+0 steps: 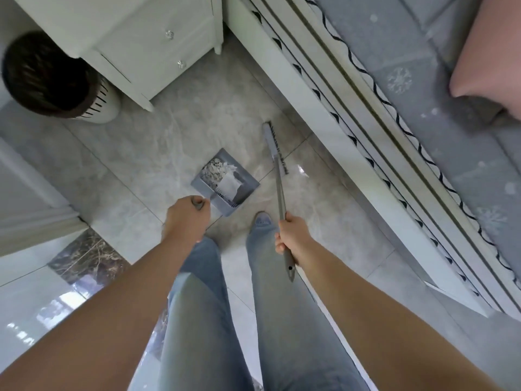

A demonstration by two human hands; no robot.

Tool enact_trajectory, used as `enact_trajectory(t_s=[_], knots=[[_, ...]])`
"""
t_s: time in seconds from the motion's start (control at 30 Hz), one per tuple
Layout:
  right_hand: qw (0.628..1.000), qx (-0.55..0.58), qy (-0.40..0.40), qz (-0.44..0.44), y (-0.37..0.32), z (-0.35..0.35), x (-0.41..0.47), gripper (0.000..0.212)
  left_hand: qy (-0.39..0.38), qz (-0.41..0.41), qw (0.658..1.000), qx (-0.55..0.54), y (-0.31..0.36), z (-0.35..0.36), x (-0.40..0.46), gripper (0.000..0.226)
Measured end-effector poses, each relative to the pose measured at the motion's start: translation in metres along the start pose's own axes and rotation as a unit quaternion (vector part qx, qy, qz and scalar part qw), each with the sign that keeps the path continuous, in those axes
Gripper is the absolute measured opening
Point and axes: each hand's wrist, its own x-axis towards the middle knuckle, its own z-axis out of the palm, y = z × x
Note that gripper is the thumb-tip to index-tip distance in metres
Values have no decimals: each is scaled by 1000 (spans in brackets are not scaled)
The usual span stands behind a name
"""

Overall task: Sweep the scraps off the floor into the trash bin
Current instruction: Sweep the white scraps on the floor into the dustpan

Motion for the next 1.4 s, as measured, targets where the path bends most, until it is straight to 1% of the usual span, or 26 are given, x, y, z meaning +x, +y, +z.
enact_trajectory(t_s=[0.07,0.13,0.2,0.27,0.33,0.43,0.53,0.67,0.73,0.8,0.87,0.9,0.93,0.97,1.03,1.1,1.13,1.2,1.3,1.4], knots=[[999,-44,8,-13,-7,17,4,37,-14,16,1000,-2,-3,-2,7,32],[999,-51,-15,-8,-8,37,0,33,-36,32,999,-22,2,-9,9,30],[999,-29,-44,4,-6,55,-10,26,-49,34,997,-39,1,-19,12,26],[998,-19,-54,5,-6,65,-25,26,-45,25,998,-39,-8,-35,15,24],[998,-27,-53,-11,-17,69,-37,27,-25,17,999,-34,-19,-56,22,22],[997,-41,-40,-56,-49,76,-38,27,3,4,999,-50,-40,-92,38,30],[991,-84,-5,-106,-99,87,-14,25,33,-25,997,-65,-64,-120,57,33],[979,-154,59,-117,-172,119,26,26,44,-34,996,-72,-94,-146,85,36],[974,-176,62,-130,-199,135,41,27,45,-28,997,-64,-103,-151,94,37],[967,-204,64,-139,-211,154,49,24,49,-23,997,-50,-112,-154,103,36],[951,-272,59,-135,-197,177,48,16,54,-24,997,-53,-120,-156,106,35],[937,-316,59,-134,-182,188,43,15,57,-26,996,-57,-123,-156,105,35],[926,-350,51,-130,-162,197,35,20,60,-26,996,-61,-126,-156,103,35],[919,-372,40,-124,-138,204,30,30,62,-28,996,-64,-126,-156,101,36],[924,-368,4,-101,-92,212,11,44,56,-30,996,-59,-123,-158,99,37],[930,-354,-15,-101,-49,209,-2,42,50,-31,997,-41,-115,-162,98,36],[921,-369,-29,-121,-32,204,-7,38,48,-29,998,-32,-109,-162,96,36],[893,-414,-45,-168,-6,196,-17,40,43,-31,998,-18,-102,-166,94,37],[870,-456,-30,-187,5,187,-27,45,22,-46,998,-25,-105,-173,87,37],[807,-551,-17,-213,-9,183,-33,49,8,-48,998,-29,-127,-187,76,41]])
